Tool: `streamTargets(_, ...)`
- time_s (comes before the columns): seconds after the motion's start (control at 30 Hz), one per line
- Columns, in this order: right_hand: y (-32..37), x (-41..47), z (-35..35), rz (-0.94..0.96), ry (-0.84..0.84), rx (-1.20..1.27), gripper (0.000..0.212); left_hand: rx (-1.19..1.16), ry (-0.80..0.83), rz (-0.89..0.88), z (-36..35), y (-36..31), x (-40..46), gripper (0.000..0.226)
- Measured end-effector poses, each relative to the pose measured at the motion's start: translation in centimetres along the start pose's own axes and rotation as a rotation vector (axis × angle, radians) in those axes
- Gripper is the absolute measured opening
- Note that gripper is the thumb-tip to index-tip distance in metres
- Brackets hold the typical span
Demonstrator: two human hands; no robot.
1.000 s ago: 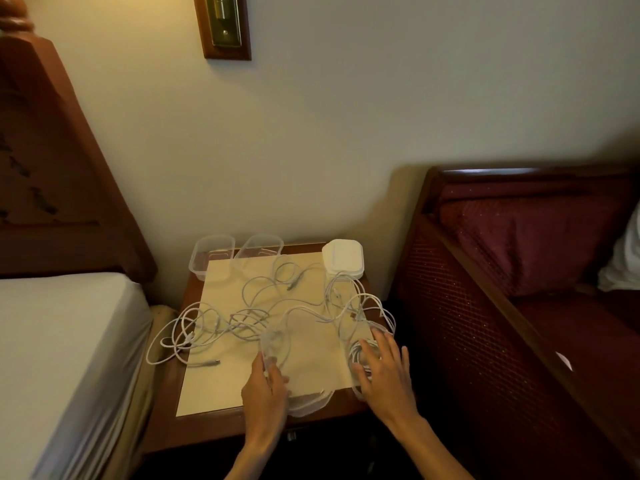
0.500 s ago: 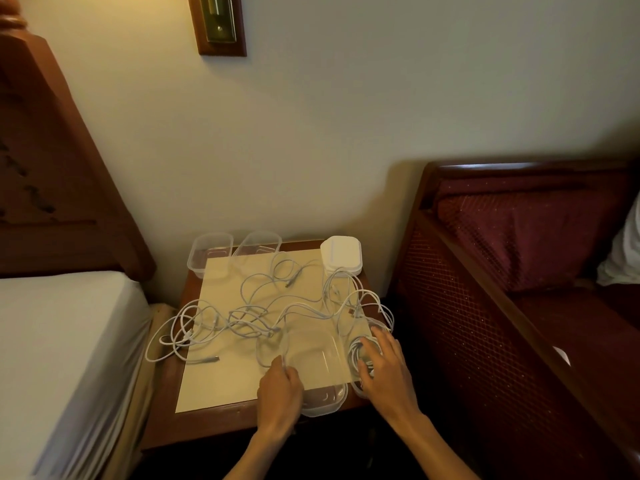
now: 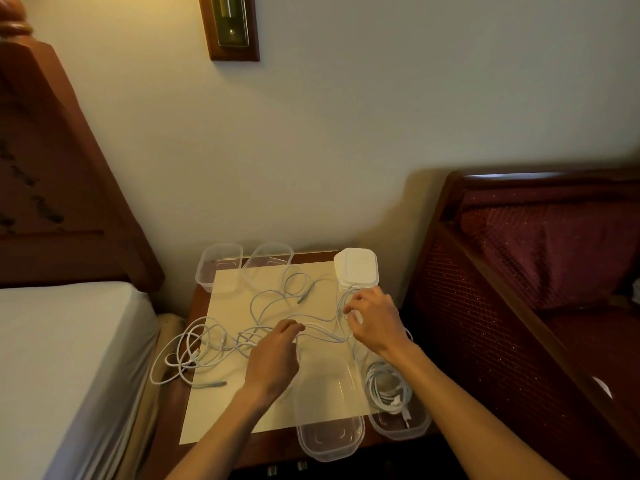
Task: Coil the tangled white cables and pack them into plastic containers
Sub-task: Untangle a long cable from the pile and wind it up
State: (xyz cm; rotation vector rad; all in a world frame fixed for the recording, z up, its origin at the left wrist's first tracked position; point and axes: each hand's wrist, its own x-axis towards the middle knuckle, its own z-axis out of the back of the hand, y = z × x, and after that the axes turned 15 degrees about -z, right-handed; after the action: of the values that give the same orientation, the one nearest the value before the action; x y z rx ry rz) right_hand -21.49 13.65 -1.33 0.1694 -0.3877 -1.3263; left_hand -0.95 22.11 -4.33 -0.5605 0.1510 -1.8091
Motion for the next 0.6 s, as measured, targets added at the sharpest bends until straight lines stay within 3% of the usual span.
streamTargets(0.13, 1.8, 2.1, -1.3, 0.139, 0.433, -0.199, 0.04, 0.112, 0.284, 0.006, -0.6, 2.7, 2.3, 0.049)
streamTargets(0.2, 2.1, 2.7, -2.4, 0.185, 0.436, -0.292, 0.036, 0.176, 0.325, -0.008, -0.9, 3.7, 2.9, 0.05)
streamTargets(0.3, 2.6, 3.9, -3.0, 0.218, 0.395, -0.248, 0.01, 0.237, 0.346, 0.0, -1.4, 4.9, 3.6, 0.051)
streamTargets(0.43, 3.3, 6.1, -2.2, 0.108, 0.313, 0.057, 0.02, 0.255, 0.264, 0.001, -0.7, 5.6, 4.5, 0.032)
streamTargets(0.6, 3.7, 8.3, -0.1, 0.017, 0.166, 0.291, 0.025, 0.149, -0.096, -0.081, 3.5, 6.8, 6.8, 0.012)
